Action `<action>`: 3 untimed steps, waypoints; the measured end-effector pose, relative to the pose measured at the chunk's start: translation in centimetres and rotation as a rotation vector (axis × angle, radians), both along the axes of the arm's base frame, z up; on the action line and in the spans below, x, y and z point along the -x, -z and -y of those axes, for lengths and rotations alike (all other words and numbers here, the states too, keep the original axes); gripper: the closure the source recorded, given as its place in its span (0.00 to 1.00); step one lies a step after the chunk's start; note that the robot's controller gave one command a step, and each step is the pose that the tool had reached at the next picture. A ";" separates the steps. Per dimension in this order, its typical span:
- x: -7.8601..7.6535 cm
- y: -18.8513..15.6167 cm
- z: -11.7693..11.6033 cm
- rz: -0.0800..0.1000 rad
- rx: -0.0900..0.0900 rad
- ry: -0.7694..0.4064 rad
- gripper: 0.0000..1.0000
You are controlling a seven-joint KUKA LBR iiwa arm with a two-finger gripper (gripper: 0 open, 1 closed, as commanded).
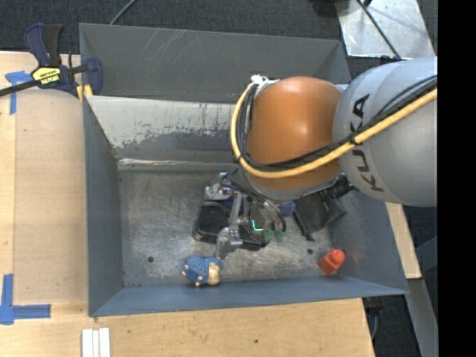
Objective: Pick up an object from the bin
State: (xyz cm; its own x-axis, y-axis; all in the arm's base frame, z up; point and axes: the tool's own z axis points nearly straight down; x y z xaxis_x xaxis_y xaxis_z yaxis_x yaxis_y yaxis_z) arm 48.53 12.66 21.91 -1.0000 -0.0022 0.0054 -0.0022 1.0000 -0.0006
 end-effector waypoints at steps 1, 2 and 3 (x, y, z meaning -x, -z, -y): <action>-2.3 10.4 2.1 0.018 -0.002 0.139 0.00; -4.9 12.9 7.3 0.007 -0.011 0.107 0.00; -5.1 13.0 10.0 0.001 -0.015 0.423 0.00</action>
Offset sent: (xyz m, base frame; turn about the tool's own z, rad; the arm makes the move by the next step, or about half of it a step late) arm 0.0233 -0.0241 -0.1311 0.1540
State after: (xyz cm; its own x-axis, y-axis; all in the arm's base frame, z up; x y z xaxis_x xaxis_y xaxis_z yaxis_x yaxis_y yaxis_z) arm 53.63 2.63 8.87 -0.9126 0.4087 0.0074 0.4087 0.9125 0.0143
